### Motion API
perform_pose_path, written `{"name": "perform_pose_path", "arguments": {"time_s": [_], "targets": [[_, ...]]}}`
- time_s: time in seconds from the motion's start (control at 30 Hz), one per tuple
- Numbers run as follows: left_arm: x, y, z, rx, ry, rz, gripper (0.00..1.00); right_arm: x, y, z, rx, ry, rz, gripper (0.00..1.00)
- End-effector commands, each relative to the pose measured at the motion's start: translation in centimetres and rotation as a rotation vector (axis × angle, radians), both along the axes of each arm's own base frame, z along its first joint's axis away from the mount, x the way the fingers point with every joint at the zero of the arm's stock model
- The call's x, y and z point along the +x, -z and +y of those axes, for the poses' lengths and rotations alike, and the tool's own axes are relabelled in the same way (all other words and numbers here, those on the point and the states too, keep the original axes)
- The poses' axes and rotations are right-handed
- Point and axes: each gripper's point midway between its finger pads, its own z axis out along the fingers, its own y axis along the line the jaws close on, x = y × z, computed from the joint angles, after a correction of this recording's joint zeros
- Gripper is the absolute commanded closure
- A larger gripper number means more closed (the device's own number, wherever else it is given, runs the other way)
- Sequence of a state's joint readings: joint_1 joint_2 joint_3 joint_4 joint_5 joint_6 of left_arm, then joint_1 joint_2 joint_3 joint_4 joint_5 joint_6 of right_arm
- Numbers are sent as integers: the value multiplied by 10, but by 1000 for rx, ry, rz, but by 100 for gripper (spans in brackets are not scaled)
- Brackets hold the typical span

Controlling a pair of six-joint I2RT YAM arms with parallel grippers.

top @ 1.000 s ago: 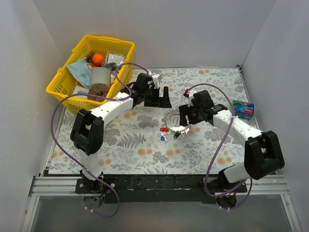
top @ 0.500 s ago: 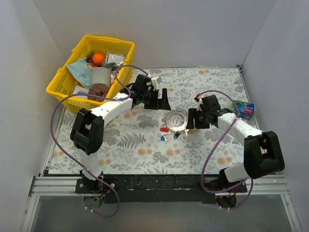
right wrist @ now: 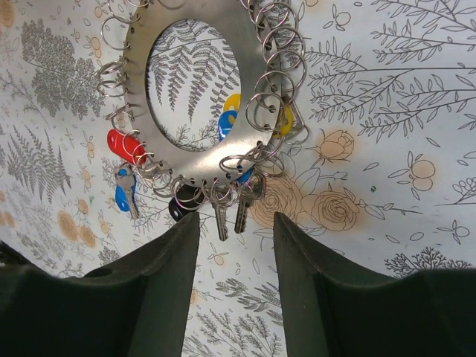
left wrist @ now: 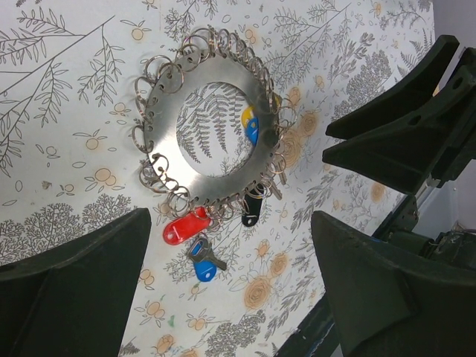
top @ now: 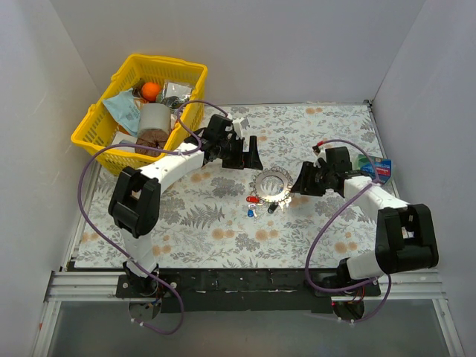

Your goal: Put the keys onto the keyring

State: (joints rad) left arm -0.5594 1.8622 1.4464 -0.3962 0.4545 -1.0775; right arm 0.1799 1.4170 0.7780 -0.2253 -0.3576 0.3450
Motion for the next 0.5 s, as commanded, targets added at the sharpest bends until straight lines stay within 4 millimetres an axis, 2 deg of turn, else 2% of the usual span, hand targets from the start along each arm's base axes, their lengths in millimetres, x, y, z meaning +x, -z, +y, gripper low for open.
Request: {"name": "perform_pose_path", "arguments": {"time_s": [0.0,0.17,0.47], "targets": [[1,-7,-7,-11,23,-11,11,13,-15,10,48,-24,-40,48],[-1,-6,-14,-20,42,-2,14,13,-13,9,48,-24,-41,48],[-3,-7,-25,-26,70,-5,14,15,2,-1,73,1,-37,48]]}}
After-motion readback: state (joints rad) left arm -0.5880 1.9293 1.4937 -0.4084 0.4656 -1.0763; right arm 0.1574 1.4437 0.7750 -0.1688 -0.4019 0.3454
